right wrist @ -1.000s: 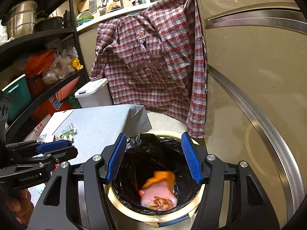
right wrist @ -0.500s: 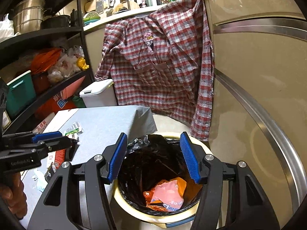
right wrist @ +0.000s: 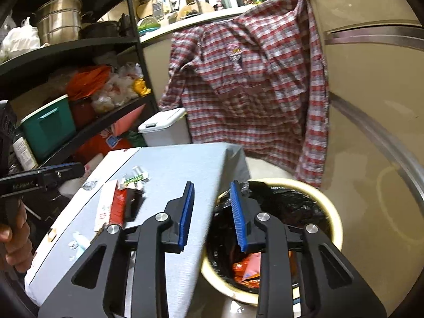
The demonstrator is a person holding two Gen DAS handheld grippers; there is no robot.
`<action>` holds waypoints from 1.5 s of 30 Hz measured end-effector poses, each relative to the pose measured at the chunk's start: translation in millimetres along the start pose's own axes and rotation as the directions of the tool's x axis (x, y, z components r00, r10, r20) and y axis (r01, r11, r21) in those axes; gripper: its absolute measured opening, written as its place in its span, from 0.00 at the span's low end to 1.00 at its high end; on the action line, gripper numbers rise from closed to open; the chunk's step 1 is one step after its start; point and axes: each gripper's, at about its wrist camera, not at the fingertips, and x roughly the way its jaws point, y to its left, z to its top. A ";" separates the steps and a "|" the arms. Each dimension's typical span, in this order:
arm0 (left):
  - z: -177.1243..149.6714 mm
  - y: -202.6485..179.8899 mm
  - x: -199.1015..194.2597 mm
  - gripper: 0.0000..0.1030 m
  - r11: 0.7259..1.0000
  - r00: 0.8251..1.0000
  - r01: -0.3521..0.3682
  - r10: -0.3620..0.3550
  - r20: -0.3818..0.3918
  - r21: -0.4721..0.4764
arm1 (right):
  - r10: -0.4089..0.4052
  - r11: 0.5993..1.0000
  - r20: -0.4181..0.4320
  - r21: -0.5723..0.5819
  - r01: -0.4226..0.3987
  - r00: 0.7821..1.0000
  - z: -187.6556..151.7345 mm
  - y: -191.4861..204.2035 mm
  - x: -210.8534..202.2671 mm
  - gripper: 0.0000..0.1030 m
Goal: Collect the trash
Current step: 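Reach the left tool to the milk carton while the right tool grasps the black pouch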
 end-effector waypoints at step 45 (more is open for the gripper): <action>-13.7 115.9 -4.6 0.36 0.987 0.993 -0.116 0.114 -0.027 -0.108 | 0.295 0.862 -0.380 -0.290 -0.416 0.877 -64.8 159.6 99.1 0.08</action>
